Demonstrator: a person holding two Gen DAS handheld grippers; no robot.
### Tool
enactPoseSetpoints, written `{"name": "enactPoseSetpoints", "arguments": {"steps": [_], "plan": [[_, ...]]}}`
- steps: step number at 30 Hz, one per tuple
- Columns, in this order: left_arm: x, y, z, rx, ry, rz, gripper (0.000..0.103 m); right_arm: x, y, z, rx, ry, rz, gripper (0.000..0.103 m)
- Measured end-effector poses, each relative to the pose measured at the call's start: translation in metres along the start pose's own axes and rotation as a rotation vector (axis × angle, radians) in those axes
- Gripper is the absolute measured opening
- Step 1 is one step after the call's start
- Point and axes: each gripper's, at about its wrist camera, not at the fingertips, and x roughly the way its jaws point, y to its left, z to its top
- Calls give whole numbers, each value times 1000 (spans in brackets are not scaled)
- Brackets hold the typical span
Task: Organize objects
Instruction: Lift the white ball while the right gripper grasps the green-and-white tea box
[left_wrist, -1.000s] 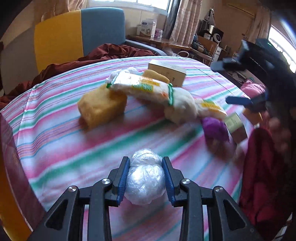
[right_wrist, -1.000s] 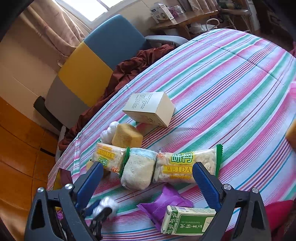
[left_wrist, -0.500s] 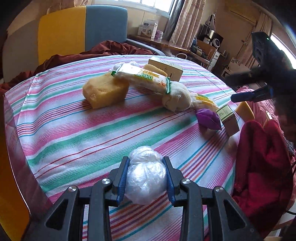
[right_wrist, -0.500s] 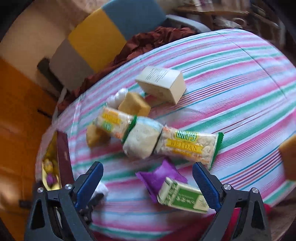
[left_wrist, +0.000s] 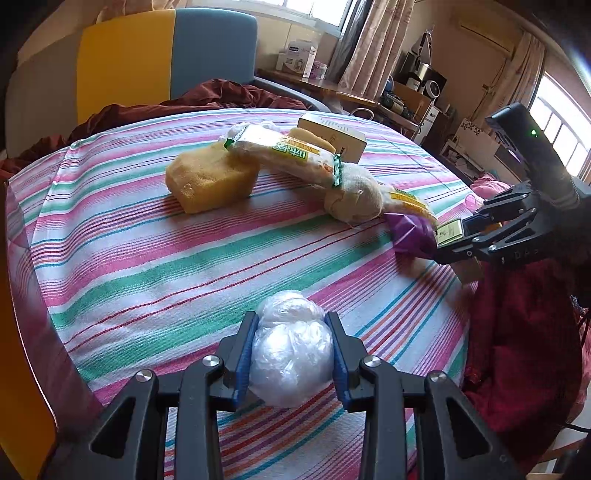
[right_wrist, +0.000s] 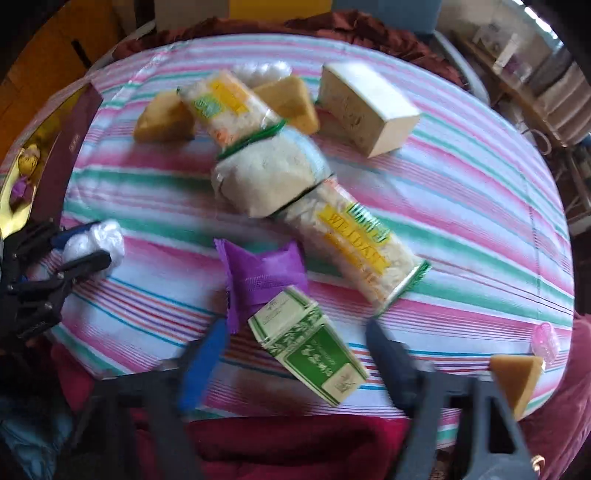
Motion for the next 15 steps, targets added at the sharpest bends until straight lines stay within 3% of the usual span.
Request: {"name": "enactPoseSetpoints", "arguments": {"steps": [4, 9, 15], "plan": [[1, -2, -1, 11, -10, 9, 36, -4, -3, -3, -11, -29, 4, 36], [-4, 0, -1, 0, -5, 14, 35, -11, -24, -7, 79, -80, 28, 34], [-37, -6, -5, 16, -53, 13, 35, -18, -46, -12, 160, -132, 48, 34]]}}
